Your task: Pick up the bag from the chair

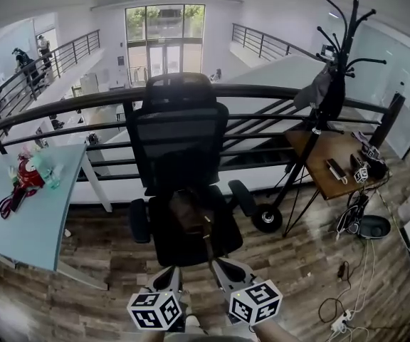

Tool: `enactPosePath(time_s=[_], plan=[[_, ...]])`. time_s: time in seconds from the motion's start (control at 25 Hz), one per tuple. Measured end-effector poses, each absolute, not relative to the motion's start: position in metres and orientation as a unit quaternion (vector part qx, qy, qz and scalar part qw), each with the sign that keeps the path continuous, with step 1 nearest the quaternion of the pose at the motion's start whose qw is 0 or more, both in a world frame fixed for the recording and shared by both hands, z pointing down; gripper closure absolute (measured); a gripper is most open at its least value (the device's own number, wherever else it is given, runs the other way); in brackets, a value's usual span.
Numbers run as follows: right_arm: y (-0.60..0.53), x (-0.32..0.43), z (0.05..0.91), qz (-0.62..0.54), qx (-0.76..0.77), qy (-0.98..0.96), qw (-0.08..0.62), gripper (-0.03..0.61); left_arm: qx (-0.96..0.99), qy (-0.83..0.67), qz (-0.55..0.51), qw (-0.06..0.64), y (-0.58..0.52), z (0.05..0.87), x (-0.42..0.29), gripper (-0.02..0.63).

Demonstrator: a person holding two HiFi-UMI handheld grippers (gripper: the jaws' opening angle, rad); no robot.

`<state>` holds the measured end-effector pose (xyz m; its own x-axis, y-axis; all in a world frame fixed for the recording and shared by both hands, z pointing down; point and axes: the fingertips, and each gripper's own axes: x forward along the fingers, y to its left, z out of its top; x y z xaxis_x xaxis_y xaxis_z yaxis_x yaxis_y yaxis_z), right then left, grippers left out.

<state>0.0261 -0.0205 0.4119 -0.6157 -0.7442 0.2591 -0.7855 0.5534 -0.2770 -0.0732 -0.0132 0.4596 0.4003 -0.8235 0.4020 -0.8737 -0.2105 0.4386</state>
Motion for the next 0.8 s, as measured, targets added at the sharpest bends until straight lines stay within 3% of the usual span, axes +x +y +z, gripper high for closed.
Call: enactPosePath(time_s=[0.8], plan=[[-0.094, 0.008, 0.440, 0.186, 0.456, -0.866, 0.090, 0.577, 0.745, -0.576, 0.044, 0.335, -0.059, 0.493, -0.140, 0.611]])
